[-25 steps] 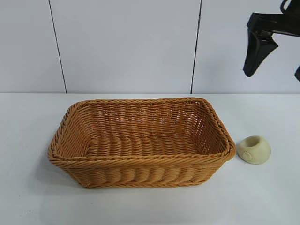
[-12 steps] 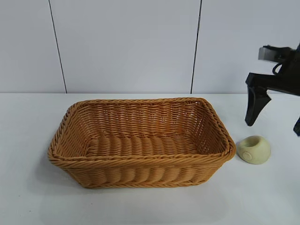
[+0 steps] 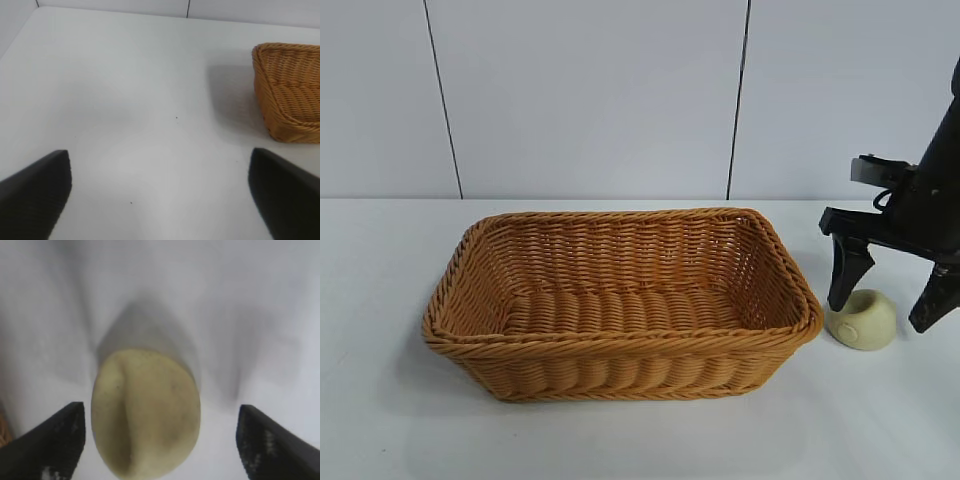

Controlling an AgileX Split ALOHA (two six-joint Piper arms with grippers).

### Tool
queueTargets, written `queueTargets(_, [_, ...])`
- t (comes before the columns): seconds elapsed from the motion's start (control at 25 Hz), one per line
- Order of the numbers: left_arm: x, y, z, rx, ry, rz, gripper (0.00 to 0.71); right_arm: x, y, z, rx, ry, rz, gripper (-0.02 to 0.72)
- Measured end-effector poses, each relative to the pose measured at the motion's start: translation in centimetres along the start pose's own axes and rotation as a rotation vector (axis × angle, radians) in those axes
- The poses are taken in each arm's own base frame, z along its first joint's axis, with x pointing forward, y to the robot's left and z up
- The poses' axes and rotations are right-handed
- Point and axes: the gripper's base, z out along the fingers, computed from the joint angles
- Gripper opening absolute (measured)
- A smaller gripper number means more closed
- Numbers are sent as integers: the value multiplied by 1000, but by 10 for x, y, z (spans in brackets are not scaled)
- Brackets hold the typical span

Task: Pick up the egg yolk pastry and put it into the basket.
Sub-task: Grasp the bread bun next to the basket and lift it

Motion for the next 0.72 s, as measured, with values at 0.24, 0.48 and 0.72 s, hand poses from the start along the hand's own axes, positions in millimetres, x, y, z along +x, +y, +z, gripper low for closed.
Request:
queueTargets(0.24, [0,0,0,0,0,0,692,0,0,0,-1,0,1,296])
queueTargets(0.48, [0,0,0,0,0,0,692,0,0,0,-2,3,2,113])
queueTargets(0.72, [0,0,0,0,0,0,692,0,6,-23,-15,0,-35,97])
